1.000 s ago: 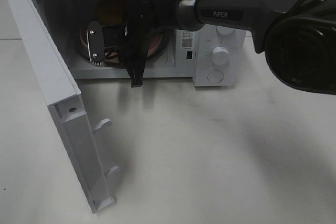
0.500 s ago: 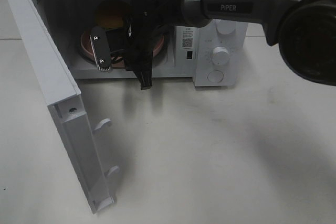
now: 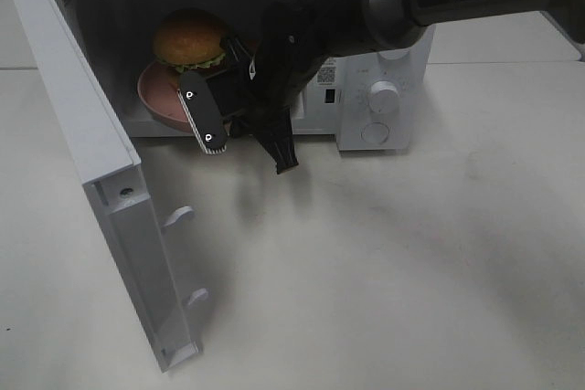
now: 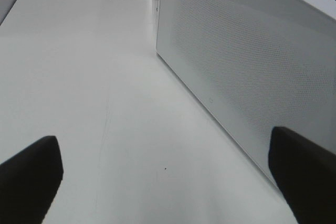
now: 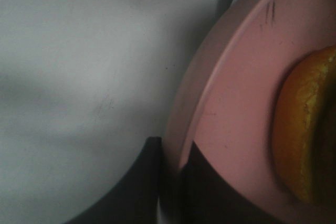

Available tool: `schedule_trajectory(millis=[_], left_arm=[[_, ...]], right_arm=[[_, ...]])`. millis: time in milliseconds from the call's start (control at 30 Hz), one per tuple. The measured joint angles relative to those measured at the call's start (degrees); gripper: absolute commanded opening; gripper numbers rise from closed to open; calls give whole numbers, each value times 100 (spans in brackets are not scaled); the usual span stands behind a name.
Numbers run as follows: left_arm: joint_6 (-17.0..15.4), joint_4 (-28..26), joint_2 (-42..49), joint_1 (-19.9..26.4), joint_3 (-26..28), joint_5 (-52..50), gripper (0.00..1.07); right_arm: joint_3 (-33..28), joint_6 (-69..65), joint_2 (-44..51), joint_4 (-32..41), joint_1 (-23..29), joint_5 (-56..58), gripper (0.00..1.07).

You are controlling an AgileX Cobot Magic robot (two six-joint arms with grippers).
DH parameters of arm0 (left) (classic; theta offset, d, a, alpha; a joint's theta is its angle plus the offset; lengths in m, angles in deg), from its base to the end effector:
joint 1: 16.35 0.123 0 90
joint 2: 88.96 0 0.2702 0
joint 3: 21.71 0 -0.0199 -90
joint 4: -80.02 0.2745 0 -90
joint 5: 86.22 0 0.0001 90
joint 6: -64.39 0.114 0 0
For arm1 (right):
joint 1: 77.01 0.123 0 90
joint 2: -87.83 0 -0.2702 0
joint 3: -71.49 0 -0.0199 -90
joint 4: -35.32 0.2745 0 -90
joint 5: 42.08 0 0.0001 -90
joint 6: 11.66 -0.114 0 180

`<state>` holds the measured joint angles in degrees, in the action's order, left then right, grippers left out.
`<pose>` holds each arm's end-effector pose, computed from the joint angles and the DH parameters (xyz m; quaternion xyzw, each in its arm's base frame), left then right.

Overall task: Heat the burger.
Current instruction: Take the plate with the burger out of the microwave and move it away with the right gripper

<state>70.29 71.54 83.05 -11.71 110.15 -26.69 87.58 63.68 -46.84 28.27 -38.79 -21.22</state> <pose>0.0524 -0.0103 0.2815 0.0115 0.8441 -0.0248 0.5355 0.4075 0.3145 0.1149 -0.8086 0.4742 -0.1485 0.3151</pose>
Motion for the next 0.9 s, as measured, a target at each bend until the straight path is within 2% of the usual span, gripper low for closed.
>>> schedule_trajectory(millis=[33, 100, 400, 500, 567, 900], left_arm=[[0, 0, 0, 0, 0, 0, 100], [0, 0, 0, 0, 0, 0, 100], [0, 0, 0, 0, 0, 0, 100], [0, 0, 0, 0, 0, 0, 100], [0, 0, 0, 0, 0, 0, 100], [0, 0, 0, 0, 0, 0, 100]], right_arm=[[0, 0, 0, 0, 0, 0, 0], [-441, 52, 246, 0, 0, -223, 0], [-1283, 160, 865, 0, 0, -584, 0], [-1392, 189, 945, 0, 0, -636, 0], [-1822, 321, 1209, 0, 0, -796, 0], [-2756, 470, 1874, -17, 34, -1100, 0]])
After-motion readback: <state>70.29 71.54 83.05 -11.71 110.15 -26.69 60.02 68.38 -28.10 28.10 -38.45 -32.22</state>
